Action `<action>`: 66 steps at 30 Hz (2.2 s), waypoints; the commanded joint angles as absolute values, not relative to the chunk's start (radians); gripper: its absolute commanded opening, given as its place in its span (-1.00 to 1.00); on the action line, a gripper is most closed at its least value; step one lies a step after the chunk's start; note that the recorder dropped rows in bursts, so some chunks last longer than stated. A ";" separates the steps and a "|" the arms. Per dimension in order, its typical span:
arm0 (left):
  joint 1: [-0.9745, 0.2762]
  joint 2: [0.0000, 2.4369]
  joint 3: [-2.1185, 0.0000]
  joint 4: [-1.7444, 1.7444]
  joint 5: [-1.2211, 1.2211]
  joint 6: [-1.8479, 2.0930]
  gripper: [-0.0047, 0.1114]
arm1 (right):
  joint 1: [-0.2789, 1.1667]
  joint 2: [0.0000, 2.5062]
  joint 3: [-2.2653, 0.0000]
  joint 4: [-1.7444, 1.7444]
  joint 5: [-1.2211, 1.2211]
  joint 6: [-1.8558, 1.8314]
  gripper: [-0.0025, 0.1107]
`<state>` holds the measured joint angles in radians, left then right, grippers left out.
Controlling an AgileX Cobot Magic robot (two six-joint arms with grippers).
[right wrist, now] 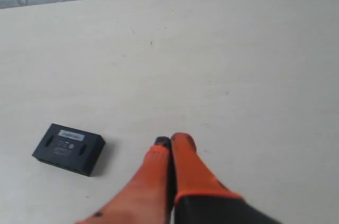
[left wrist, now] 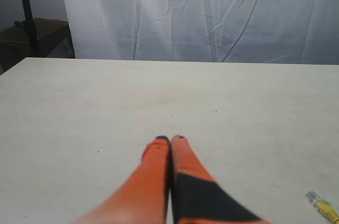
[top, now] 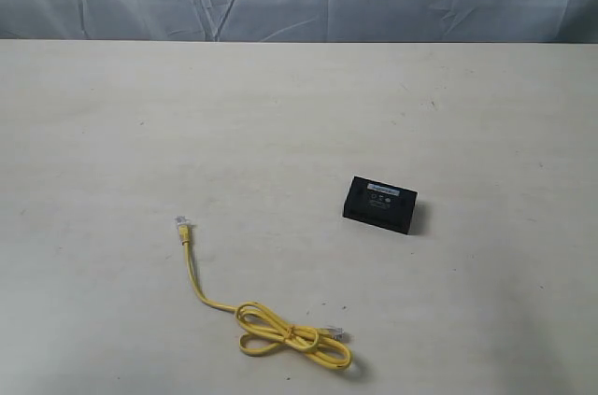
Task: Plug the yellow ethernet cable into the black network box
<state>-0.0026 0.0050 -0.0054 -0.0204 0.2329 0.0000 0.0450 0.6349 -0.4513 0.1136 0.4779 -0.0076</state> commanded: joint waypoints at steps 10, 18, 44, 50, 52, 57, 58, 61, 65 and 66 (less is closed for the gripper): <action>0.000 0.000 0.000 -0.015 0.231 0.000 -0.92 | 0.221 1.160 -0.677 0.353 0.718 -0.008 -0.97; 0.000 0.000 0.000 -0.015 0.231 0.000 -0.92 | 0.589 1.514 -0.921 0.375 0.712 0.020 -0.97; 0.000 0.000 0.000 -0.014 0.233 0.000 -0.92 | 1.057 2.244 -1.764 -0.070 0.938 0.533 -0.97; 0.000 0.000 0.000 -0.014 0.233 0.000 -0.92 | 1.057 2.250 -1.764 -0.148 0.949 0.566 -0.97; 0.000 0.000 0.000 -0.014 0.233 0.000 -0.92 | 1.057 2.252 -1.764 -0.153 0.949 0.576 -0.97; 0.000 0.000 0.000 -0.014 0.233 0.000 -0.92 | 1.057 2.266 -1.764 -0.153 0.946 0.576 -0.97; 0.000 0.000 0.000 -0.014 0.233 0.000 -0.92 | 1.057 2.267 -1.764 -0.153 0.943 0.576 -0.97; 0.000 0.000 0.000 -0.014 0.233 0.000 -0.92 | 1.057 2.267 -1.764 -0.153 0.936 0.578 -0.93; 0.000 0.000 0.000 -0.014 0.233 0.000 -0.92 | 1.057 2.267 -1.764 -0.151 0.930 0.578 -0.50; 0.000 0.000 0.000 -0.014 0.233 0.000 -0.92 | 1.057 2.267 -1.764 -0.151 0.930 0.578 -0.38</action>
